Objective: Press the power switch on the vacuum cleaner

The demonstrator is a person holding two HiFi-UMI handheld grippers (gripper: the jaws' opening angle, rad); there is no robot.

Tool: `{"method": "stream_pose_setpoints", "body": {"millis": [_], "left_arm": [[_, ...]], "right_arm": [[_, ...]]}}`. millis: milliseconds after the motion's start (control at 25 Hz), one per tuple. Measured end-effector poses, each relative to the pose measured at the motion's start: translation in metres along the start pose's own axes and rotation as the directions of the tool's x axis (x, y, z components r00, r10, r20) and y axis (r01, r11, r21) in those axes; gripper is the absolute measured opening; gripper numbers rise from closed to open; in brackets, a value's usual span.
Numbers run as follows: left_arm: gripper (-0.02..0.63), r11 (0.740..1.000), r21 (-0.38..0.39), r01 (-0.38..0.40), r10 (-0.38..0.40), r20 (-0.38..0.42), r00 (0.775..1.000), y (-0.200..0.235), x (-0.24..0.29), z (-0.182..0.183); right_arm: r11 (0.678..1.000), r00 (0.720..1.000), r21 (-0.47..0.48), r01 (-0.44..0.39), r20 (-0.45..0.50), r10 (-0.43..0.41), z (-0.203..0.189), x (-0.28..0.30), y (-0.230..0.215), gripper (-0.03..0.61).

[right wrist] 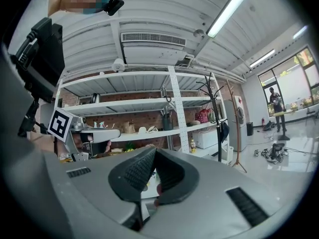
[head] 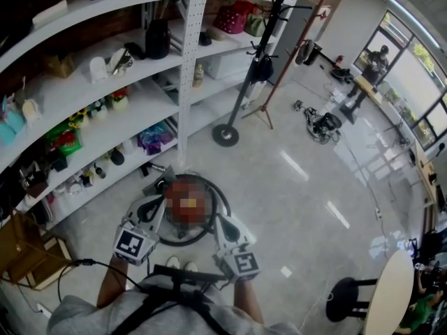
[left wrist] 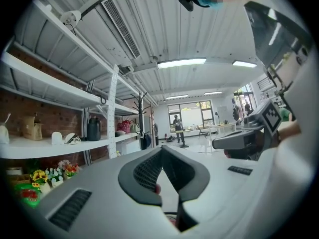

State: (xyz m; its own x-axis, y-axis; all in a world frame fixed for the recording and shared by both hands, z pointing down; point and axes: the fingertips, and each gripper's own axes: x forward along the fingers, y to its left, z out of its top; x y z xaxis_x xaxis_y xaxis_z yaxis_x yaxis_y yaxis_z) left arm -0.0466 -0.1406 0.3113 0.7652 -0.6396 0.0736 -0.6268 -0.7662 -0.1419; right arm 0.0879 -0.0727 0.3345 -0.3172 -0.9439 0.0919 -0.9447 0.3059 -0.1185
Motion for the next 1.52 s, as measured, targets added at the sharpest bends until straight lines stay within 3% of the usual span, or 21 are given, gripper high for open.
{"method": "stream_pose_setpoints", "body": {"millis": [560,1520], "left_arm": [[0.008,0.999,0.032,-0.012,0.012,0.011,1.0,0.002,0.008,0.01],[0.008,1.0,0.016,0.016,-0.016,-0.033,0.999,-0.011,0.019,-0.006]], "right_arm": [[1.0,0.999,-0.007,-0.006,0.034,0.006,0.007,-0.001,-0.009,0.012],[1.0,1.0,0.009,-0.02,-0.015,0.02,-0.007,0.004,-0.009,0.012]]}}
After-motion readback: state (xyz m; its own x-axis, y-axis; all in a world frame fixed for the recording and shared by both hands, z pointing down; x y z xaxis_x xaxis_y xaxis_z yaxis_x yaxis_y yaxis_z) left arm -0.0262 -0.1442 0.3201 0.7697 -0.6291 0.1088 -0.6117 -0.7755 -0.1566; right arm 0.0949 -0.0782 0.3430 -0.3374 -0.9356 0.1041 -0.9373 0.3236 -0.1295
